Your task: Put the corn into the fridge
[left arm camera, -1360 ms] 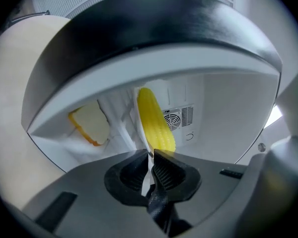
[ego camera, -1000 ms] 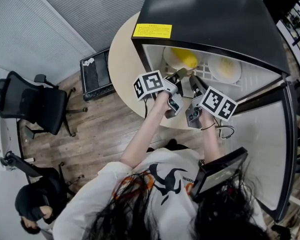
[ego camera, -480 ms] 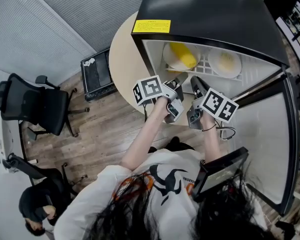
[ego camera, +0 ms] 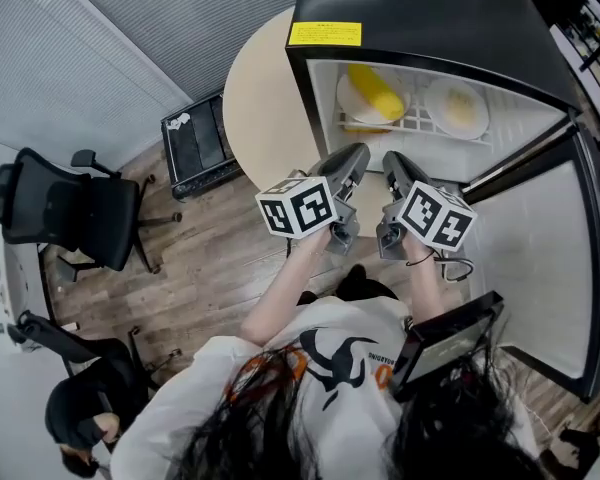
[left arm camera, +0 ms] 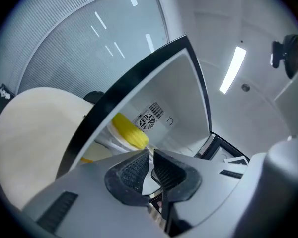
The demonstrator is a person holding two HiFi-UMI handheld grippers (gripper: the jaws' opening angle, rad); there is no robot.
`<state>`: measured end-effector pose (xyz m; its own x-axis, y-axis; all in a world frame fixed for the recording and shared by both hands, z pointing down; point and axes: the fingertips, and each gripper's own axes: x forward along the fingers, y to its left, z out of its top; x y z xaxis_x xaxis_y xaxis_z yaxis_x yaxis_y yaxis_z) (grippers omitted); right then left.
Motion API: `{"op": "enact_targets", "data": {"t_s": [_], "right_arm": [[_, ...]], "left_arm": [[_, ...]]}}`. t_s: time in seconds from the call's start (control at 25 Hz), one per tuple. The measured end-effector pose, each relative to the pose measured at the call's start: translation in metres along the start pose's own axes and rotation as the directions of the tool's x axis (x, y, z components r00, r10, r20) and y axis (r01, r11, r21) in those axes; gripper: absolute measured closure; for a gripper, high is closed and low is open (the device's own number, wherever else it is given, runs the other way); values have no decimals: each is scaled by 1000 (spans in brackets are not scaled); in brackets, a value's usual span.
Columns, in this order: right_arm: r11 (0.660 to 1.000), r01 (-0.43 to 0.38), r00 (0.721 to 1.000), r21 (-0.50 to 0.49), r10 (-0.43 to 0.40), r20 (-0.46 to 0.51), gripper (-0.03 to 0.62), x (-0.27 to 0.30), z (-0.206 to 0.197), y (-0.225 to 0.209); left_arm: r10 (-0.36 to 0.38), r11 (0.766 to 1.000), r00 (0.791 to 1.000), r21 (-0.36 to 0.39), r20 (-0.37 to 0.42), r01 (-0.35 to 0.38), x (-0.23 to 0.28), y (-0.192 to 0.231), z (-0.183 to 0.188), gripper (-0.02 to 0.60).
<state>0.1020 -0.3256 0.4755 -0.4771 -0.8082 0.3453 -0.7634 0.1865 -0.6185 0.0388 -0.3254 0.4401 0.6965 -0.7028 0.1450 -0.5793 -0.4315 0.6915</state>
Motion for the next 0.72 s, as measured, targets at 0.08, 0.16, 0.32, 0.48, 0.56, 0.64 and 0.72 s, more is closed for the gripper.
{"op": "enact_targets", "data": {"t_s": [0.08,0.16,0.32,0.48,0.56,0.64,0.72], "right_arm": [[1000,-11,1000,0,11,-3,548,-4,-9,12],[1000,-14,1000,-4,14,1,549,-7,-17,24],[1000,-9,1000,-11,9,15,553,-17,-36,47],[1000,-13,999,-26,14,42,556,-30,-54,75],[999,-18,998,-33,20,57,556,-37,-66,90],[999,-20,998,-35,22,66,557,-43,-80,104],[999,-16,998,-35,18,67,560,-49,-97,117]], "left_arm": [[-3,999,1000,46,-6,4,-14,-2,1,541],[-6,997,1000,83,-22,8,-27,-3,1,551],[-13,990,999,137,-40,18,-58,-2,-2,566],[-13,972,1000,235,-28,19,-94,-5,-3,569],[-18,953,1000,303,-13,22,-115,-9,-3,569],[-27,933,1000,360,-13,30,-136,-11,-6,569],[-40,925,999,378,-25,47,-156,-13,-11,569]]}}
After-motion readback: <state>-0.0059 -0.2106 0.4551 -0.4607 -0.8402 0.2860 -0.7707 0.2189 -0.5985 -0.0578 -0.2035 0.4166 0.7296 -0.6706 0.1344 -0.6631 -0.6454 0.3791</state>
